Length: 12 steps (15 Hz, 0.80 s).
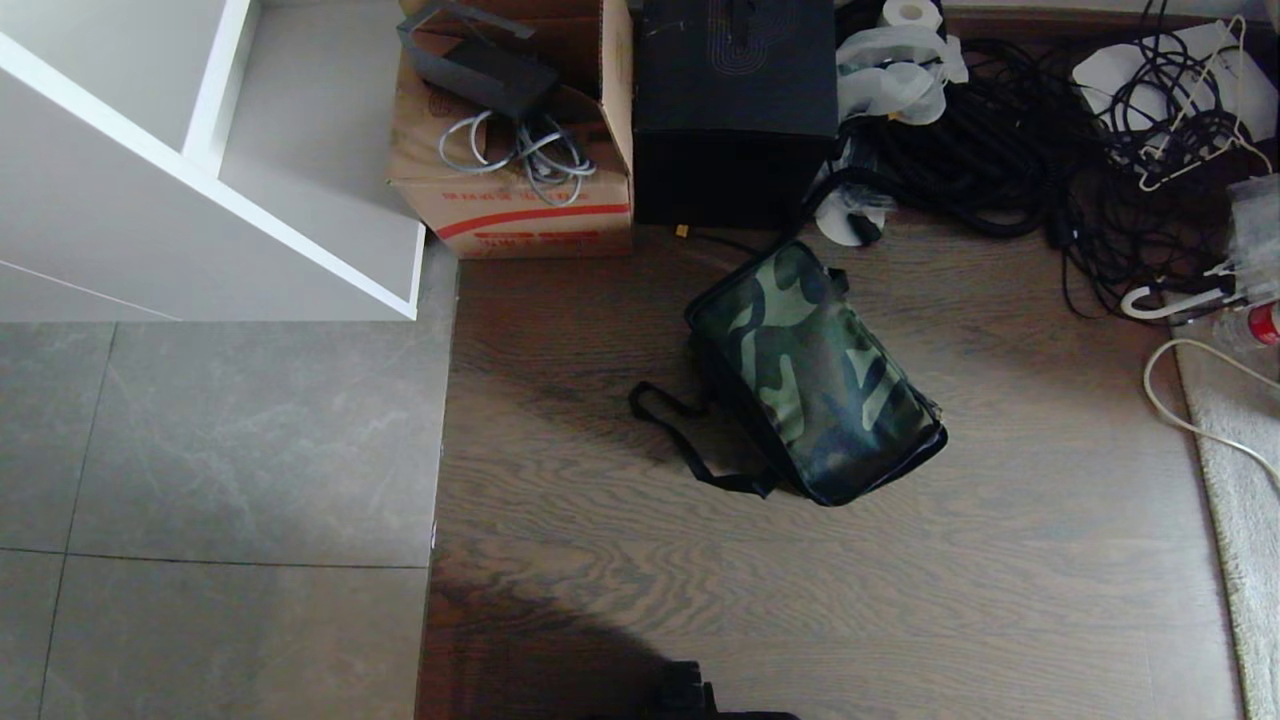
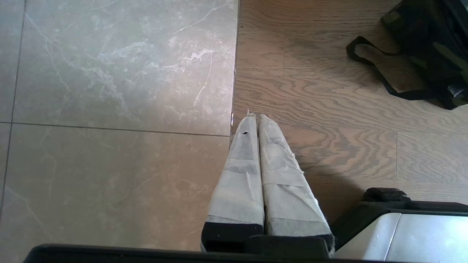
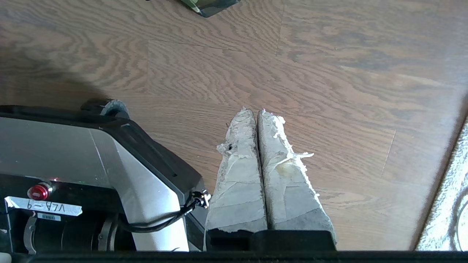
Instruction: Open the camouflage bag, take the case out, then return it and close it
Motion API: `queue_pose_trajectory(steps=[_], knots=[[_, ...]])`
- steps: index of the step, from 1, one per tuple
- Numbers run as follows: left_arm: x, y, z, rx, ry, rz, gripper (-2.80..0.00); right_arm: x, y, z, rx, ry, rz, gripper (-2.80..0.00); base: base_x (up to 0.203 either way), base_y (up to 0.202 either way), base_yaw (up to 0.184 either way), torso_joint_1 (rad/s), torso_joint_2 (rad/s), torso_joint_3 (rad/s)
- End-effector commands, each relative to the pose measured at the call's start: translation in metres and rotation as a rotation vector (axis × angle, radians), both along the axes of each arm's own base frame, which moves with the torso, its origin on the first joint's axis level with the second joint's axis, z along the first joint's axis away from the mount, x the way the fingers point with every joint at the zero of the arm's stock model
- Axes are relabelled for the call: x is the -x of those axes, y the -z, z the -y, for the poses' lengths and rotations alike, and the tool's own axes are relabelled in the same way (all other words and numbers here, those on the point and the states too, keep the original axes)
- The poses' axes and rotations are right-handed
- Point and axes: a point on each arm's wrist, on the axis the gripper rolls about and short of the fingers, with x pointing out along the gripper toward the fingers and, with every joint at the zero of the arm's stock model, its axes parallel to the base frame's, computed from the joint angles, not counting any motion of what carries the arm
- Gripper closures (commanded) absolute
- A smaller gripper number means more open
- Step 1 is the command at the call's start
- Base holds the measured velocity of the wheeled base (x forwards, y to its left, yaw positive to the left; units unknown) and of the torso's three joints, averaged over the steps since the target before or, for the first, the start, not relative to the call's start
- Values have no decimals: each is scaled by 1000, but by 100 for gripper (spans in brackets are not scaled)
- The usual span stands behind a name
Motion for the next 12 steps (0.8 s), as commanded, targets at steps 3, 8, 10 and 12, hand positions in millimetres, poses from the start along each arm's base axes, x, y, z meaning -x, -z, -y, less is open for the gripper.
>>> queue_pose_trajectory(steps=[3, 8, 10, 12], knots=[[0, 0, 0, 0, 0, -1, 0, 11, 3, 0, -10, 67, 119, 0, 0, 0, 0, 0, 0, 0], [0, 0, 0, 0, 0, 1, 0, 23, 6, 0, -45, 83, 260, 0, 0, 0, 0, 0, 0, 0], [0, 0, 0, 0, 0, 1, 0, 23, 6, 0, -45, 83, 260, 0, 0, 0, 0, 0, 0, 0], [0, 0, 0, 0, 0, -1, 0, 23, 6, 0, -45, 83, 259, 0, 0, 0, 0, 0, 0, 0]])
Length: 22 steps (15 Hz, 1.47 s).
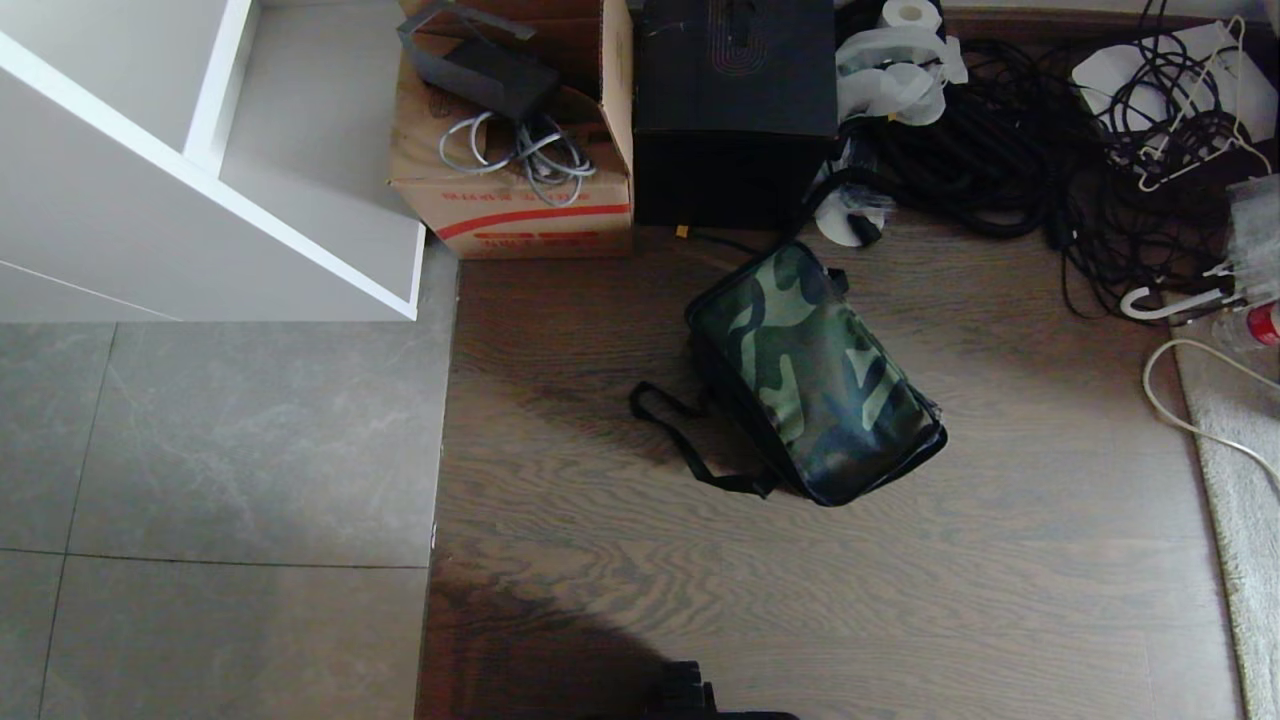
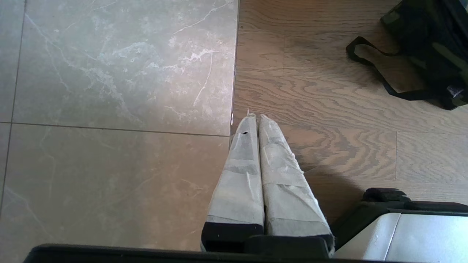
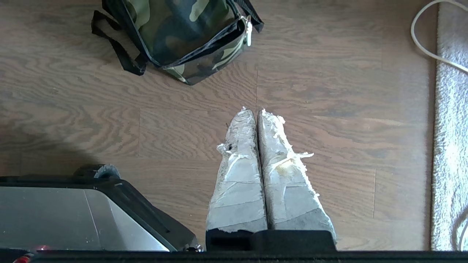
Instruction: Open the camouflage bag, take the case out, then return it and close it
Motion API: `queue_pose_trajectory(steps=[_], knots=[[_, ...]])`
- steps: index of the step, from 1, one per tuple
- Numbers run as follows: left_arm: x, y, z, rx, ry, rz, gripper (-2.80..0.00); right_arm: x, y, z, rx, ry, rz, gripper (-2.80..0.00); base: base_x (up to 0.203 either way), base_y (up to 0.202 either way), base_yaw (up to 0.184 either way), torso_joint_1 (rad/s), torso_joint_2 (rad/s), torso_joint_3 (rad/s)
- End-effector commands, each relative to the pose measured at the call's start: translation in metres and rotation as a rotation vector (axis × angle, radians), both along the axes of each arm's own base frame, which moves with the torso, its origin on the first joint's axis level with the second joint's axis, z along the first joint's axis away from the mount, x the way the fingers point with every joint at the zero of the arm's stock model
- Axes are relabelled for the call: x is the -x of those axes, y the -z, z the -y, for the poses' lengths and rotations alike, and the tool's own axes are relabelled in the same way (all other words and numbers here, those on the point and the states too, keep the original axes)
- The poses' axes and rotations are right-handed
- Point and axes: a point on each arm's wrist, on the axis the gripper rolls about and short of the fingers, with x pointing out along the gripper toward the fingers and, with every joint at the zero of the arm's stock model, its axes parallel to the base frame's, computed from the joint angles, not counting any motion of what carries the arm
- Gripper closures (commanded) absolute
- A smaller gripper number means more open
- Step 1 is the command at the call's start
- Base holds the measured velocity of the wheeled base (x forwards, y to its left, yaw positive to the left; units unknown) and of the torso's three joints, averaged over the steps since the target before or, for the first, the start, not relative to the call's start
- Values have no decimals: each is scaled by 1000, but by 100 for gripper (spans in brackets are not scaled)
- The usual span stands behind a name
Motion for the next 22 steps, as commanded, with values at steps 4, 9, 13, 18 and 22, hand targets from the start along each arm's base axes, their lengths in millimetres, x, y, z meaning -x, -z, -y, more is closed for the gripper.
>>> queue_pose_trajectory(steps=[4, 9, 13, 18, 22], knots=[[0, 0, 0, 0, 0, 0, 0, 0, 0, 0, 1, -1, 1, 0, 0, 0, 0, 0, 0, 0], [0, 0, 0, 0, 0, -1, 0, 0, 0, 0, 1, -1, 1, 0, 0, 0, 0, 0, 0, 0], [0, 0, 0, 0, 0, 0, 0, 0, 0, 0, 1, -1, 3, 0, 0, 0, 0, 0, 0, 0], [0, 0, 0, -1, 0, 0, 0, 0, 0, 0, -1, -1, 1, 0, 0, 0, 0, 0, 0, 0], [0, 0, 0, 0, 0, 0, 0, 0, 0, 0, -1, -1, 2, 0, 0, 0, 0, 0, 0, 0]])
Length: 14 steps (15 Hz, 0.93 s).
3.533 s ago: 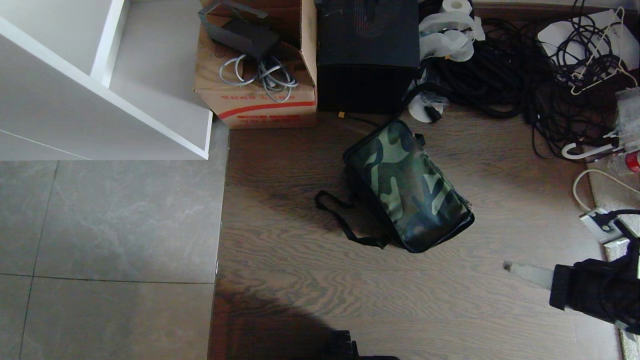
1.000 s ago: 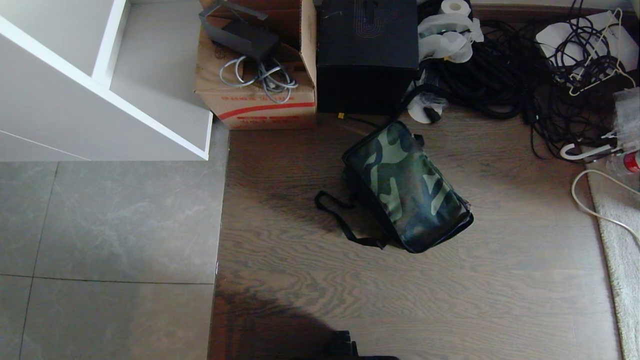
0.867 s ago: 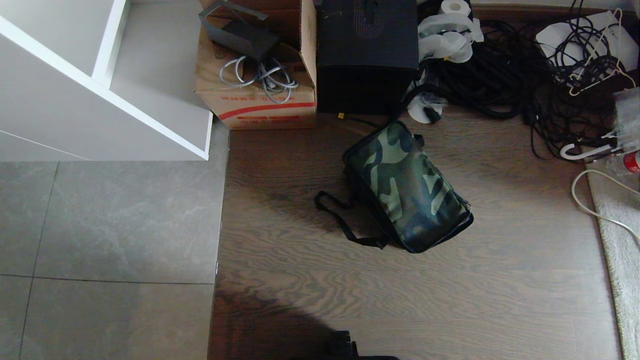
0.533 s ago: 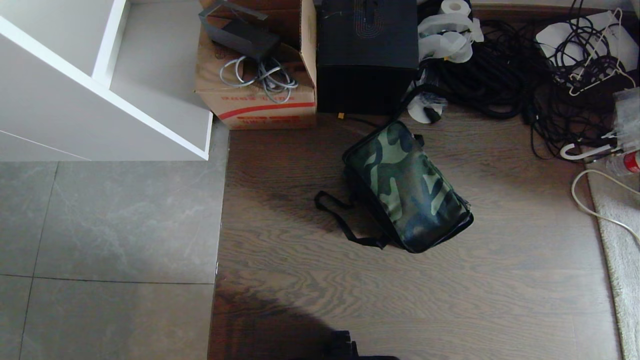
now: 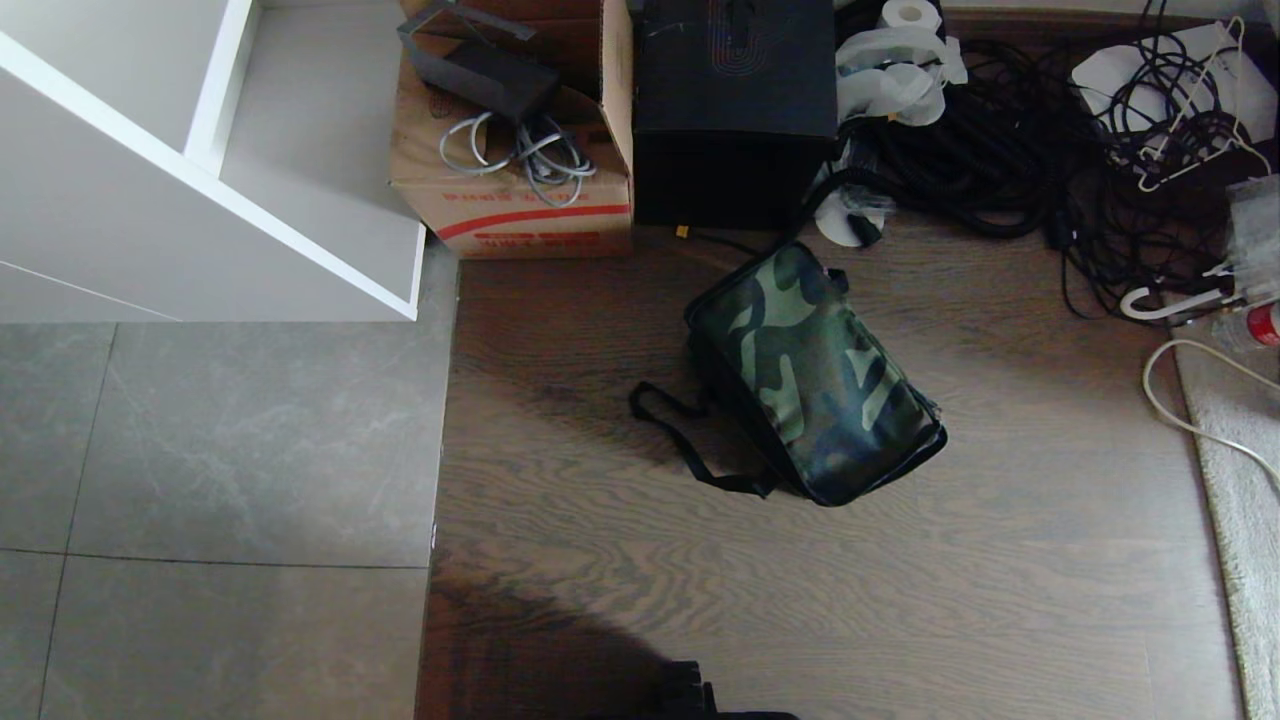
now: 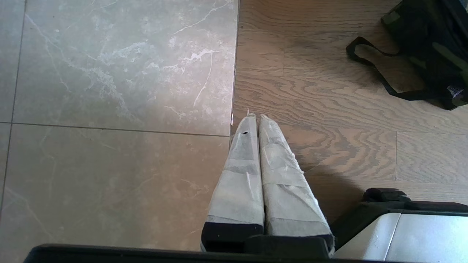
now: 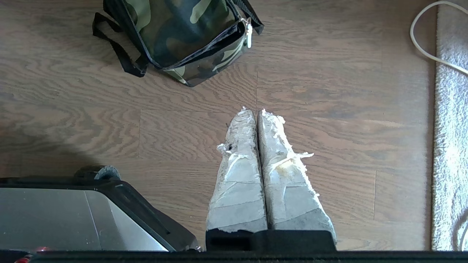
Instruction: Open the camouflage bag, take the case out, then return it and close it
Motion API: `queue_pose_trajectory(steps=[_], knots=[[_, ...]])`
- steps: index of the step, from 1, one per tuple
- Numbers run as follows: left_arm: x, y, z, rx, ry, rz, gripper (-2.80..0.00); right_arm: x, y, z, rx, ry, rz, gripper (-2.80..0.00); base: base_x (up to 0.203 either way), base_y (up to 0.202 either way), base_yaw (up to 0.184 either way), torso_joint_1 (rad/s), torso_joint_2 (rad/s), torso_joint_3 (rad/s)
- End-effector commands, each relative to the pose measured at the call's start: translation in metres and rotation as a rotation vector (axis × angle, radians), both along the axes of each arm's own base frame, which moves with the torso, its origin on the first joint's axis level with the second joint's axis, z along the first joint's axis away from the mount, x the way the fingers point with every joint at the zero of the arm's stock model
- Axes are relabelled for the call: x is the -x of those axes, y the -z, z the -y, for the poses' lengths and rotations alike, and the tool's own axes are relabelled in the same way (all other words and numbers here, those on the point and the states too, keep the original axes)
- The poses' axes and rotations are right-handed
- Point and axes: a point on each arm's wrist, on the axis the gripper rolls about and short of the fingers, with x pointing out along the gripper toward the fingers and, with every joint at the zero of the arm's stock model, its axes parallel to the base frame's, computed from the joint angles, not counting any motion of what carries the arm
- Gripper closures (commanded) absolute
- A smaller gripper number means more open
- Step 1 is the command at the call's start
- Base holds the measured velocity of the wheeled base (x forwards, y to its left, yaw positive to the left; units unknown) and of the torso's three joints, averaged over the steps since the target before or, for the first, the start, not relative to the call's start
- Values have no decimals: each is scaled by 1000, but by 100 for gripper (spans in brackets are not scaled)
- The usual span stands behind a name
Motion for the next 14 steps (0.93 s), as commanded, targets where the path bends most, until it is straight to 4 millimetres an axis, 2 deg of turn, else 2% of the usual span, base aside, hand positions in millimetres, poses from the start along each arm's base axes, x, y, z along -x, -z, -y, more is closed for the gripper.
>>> queue_pose_trajectory(steps=[1, 14], knots=[[0, 0, 0, 1, 0, 0, 0, 0, 0, 0, 1, 0, -5, 0, 0, 0, 0, 5, 2, 58], [0, 0, 0, 4, 0, -1, 0, 0, 0, 0, 1, 0, -6, 0, 0, 0, 0, 3, 3, 188]])
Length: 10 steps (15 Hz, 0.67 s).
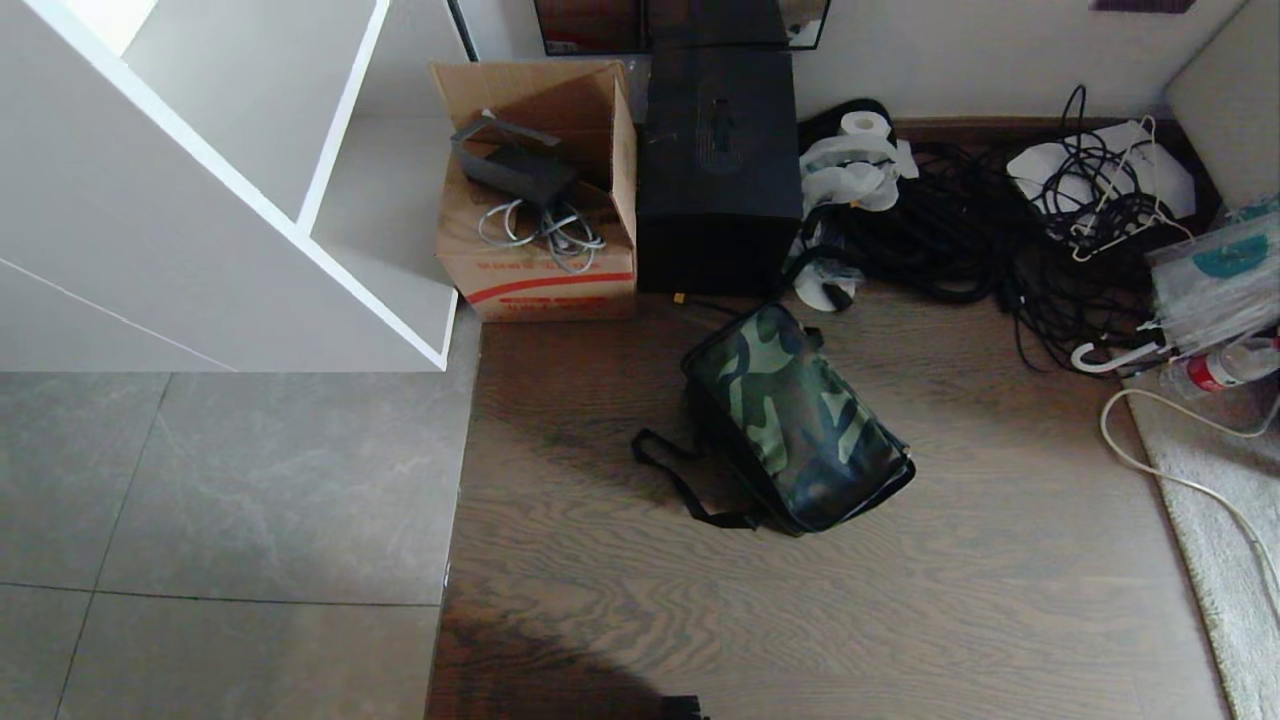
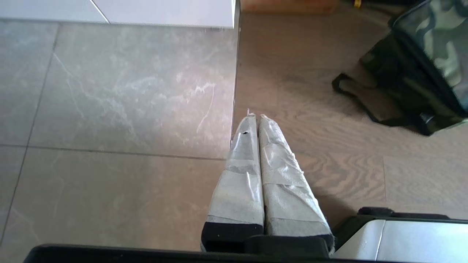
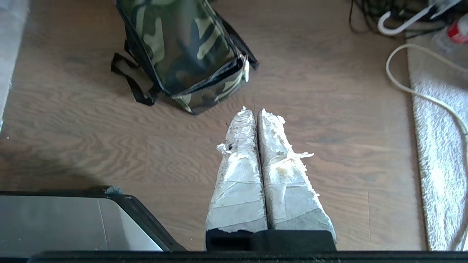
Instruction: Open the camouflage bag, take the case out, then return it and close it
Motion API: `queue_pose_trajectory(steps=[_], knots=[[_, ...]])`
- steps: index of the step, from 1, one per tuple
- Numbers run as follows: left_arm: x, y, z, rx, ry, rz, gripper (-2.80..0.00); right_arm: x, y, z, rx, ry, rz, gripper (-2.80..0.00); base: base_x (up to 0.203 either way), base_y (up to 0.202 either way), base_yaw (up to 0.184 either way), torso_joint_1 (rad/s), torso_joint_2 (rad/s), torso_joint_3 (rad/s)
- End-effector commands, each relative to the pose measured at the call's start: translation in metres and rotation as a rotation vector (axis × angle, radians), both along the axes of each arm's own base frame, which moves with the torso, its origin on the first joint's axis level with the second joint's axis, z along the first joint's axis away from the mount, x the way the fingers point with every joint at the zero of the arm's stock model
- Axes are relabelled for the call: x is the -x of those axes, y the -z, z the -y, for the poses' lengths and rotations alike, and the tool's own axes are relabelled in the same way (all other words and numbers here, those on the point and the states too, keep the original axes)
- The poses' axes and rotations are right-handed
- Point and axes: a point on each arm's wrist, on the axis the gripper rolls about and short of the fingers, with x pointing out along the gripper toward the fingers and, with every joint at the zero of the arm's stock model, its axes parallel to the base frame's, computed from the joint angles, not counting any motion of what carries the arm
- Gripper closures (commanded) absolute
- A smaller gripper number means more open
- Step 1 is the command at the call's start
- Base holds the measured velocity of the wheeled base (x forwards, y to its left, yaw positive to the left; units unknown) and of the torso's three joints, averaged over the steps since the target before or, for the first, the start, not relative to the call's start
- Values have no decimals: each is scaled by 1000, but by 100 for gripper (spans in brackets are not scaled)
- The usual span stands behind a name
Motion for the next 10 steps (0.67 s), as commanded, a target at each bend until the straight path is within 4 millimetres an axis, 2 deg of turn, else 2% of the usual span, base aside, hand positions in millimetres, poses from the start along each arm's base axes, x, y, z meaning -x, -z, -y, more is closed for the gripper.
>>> queue_pose_trajectory(steps=[1, 10], knots=[[0, 0, 0, 0, 0, 1, 0, 0, 0, 0, 0, -1, -5, 0, 0, 0, 0, 2, 3, 197], [0, 0, 0, 3, 0, 0, 0, 0, 0, 0, 0, -1, -4, 0, 0, 0, 0, 1, 1, 201]])
